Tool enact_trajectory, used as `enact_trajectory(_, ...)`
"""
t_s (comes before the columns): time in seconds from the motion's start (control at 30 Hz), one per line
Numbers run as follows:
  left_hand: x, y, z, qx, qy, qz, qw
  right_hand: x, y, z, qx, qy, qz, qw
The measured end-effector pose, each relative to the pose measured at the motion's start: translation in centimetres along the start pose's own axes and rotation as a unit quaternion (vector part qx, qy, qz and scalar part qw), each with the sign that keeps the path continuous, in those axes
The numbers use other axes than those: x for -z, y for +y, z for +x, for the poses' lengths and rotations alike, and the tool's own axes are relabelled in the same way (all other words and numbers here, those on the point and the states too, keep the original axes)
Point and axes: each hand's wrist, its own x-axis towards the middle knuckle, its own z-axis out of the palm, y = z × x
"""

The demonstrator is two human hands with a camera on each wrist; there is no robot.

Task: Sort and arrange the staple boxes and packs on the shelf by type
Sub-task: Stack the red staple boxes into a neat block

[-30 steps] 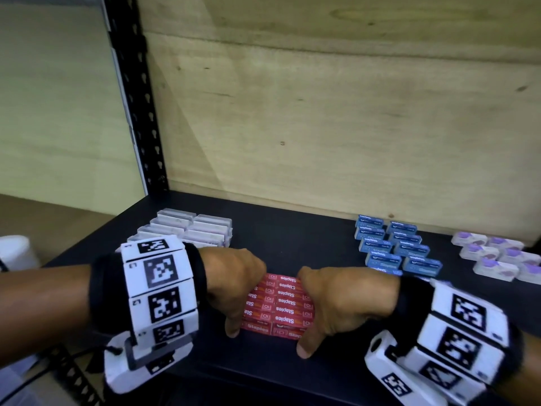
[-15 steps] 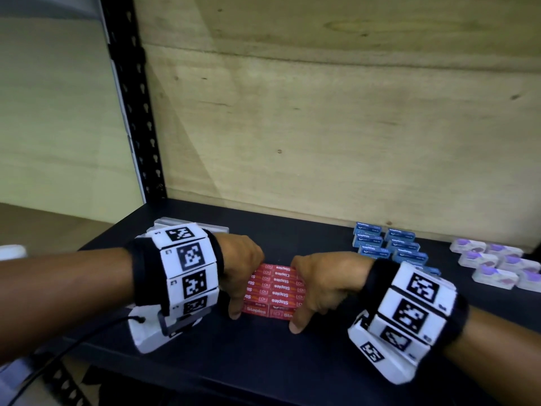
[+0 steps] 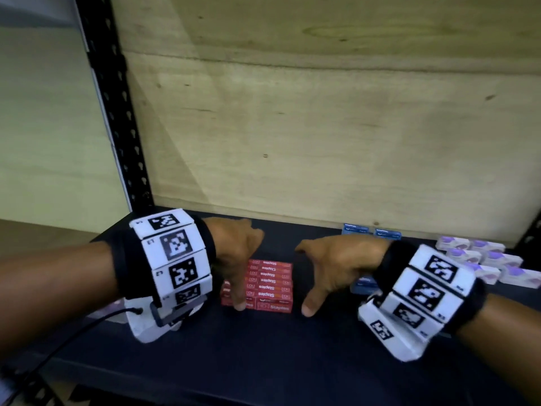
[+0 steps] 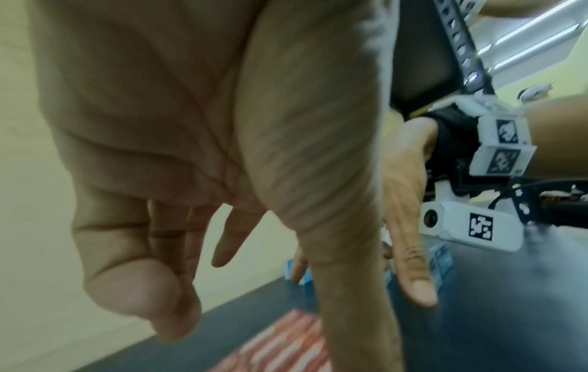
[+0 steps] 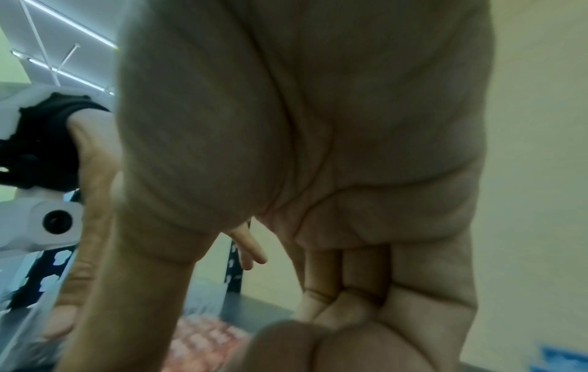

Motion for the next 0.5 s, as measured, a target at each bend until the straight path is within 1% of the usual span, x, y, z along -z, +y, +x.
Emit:
enact_trajectory(0.1,1.6,2.0,-1.0,-0.033,0.082,-0.012,0.996,1.1,3.6,-2.0,-0.026,0.018,0.019,0.999)
enact_trajectory(0.17,2.2,4.3,-1.4,-0.076,0.136,-0.01,0.988,1.3,6.1,-3.5,-0.041,0.038,0.033,0.998)
enact_trajectory(0.2,2.3,5.5,-1.4,-0.104,0.153,-0.01,0.983,1.3,7.3,-4.4,-0.047,0.049,0.038,0.997)
enact_trajectory(0.27,2.2,7.8,-1.2,-0.159,0.164,-0.01,0.974,0.9,9.3,-5.5,-0.059,0.06,0.048,0.995)
enact_trajectory(0.33,1.7,10.0,-0.6,-0.197,0.168,-0.01,0.966,0.0,10.9,-6.4,-0.074,0.06,0.056,0.994)
enact_trajectory(0.4,1.3,11.9,0.0,-0.215,0.168,-0.004,0.962,-1.1,12.1,-7.1,-0.088,0.052,0.057,0.993)
enact_trajectory(0.5,0.7,13.9,0.7,-0.215,0.164,0.021,0.962,-2.9,13.3,-7.8,-0.097,0.045,0.039,0.994)
